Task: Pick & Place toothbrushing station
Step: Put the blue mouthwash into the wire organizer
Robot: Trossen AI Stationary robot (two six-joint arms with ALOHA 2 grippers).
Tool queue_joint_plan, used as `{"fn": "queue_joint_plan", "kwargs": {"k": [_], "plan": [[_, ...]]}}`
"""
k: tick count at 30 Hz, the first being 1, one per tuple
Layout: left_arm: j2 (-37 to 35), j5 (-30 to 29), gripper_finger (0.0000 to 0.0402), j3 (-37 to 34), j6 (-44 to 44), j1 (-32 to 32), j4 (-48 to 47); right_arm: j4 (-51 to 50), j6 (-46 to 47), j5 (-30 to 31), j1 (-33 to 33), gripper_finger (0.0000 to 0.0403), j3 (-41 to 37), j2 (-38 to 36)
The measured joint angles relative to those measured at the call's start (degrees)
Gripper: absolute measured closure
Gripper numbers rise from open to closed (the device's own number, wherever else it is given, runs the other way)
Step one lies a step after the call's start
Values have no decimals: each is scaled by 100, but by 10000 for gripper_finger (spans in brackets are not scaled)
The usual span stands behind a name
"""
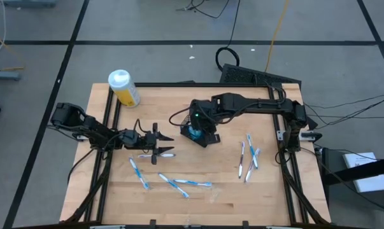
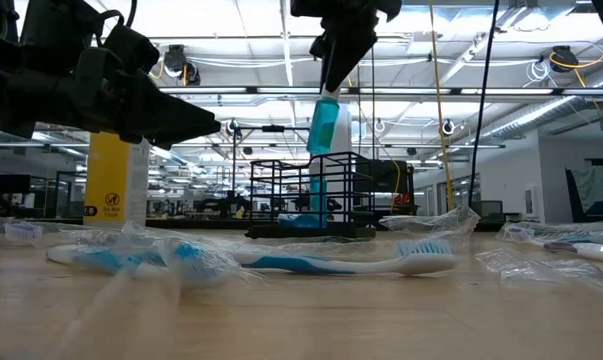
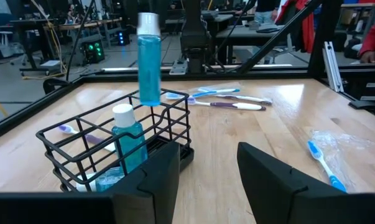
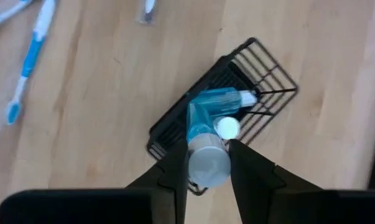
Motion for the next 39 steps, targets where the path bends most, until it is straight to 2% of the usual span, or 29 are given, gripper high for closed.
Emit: {"fn": "queue_joint_plan", "kwargs": {"k": [16, 39], "plan": [[2, -4, 233, -2, -15, 0, 0, 118, -108, -136, -93, 320, -1, 94], [2, -4, 233, -2, 2, 0, -2, -303, -444, -370, -361, 320, -1, 462]]}}
